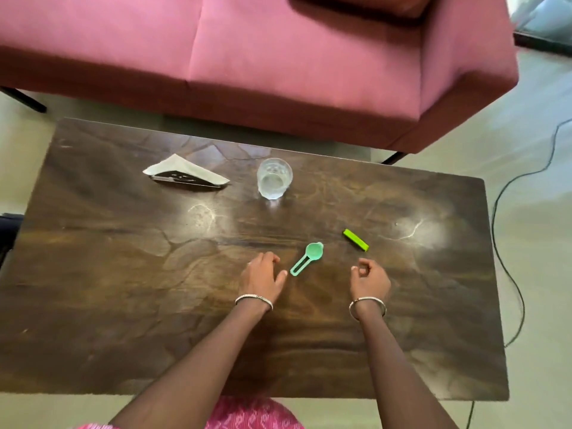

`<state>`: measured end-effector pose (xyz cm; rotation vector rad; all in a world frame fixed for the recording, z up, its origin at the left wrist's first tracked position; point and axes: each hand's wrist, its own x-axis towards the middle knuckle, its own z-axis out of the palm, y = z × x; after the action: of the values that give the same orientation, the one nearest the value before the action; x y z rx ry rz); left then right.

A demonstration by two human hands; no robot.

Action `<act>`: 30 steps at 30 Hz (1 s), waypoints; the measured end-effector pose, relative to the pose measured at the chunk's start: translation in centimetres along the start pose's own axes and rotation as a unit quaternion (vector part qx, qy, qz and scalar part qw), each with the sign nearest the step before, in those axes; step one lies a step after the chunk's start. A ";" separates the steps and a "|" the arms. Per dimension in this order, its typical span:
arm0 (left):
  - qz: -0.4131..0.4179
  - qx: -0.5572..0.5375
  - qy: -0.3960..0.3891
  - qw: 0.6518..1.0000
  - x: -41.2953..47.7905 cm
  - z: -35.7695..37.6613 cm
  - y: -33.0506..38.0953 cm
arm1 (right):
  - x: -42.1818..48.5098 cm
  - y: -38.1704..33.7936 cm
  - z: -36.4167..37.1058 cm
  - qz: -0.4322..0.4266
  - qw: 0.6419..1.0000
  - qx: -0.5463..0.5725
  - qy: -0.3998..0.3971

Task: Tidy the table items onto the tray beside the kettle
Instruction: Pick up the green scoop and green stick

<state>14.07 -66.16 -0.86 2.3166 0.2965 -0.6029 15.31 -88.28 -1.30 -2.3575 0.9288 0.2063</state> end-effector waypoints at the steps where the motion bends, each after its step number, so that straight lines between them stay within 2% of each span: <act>1: -0.007 0.028 -0.022 0.999 0.7 0.9 0.4 | 1.3 0.2 0.1 -0.006 1.000 -0.016 -0.010; 4: -0.015 0.070 -0.055 0.996 2.6 3.2 1.2 | 4.7 0.4 0.8 -0.066 0.994 -0.070 -0.048; 7: -0.009 0.086 -0.045 0.995 3.8 5.0 2.0 | 6.8 0.4 1.7 -0.118 0.981 -0.138 -0.072; 13: 0.006 0.098 0.009 0.995 4.6 6.4 2.4 | 8.0 1.1 2.8 -0.136 0.978 -0.157 -0.007; 17: -0.001 0.048 0.010 0.999 4.2 5.3 1.4 | 6.4 1.2 2.8 -0.106 0.988 -0.109 0.016; 21: -0.042 -0.061 0.020 0.997 2.7 2.0 -0.7 | 2.0 0.4 3.0 -0.086 0.996 -0.012 0.027; 25: -0.063 -0.145 0.049 0.986 0.2 -2.1 -4.3 | -3.8 -1.9 3.9 -0.048 0.994 0.098 -0.015; 28: -0.076 -0.184 0.081 0.977 -2.0 -5.9 -7.9 | -8.5 -4.2 5.5 -0.033 0.990 0.126 -0.059; 30: -0.086 -0.214 0.109 0.967 -3.6 -8.3 -10.4 | -11.7 -5.9 6.8 0.006 0.981 0.169 -0.098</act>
<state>9.95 -53.08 0.16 1.9483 0.6683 -0.3232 11.02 -74.22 -0.05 -1.9802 0.8106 0.2587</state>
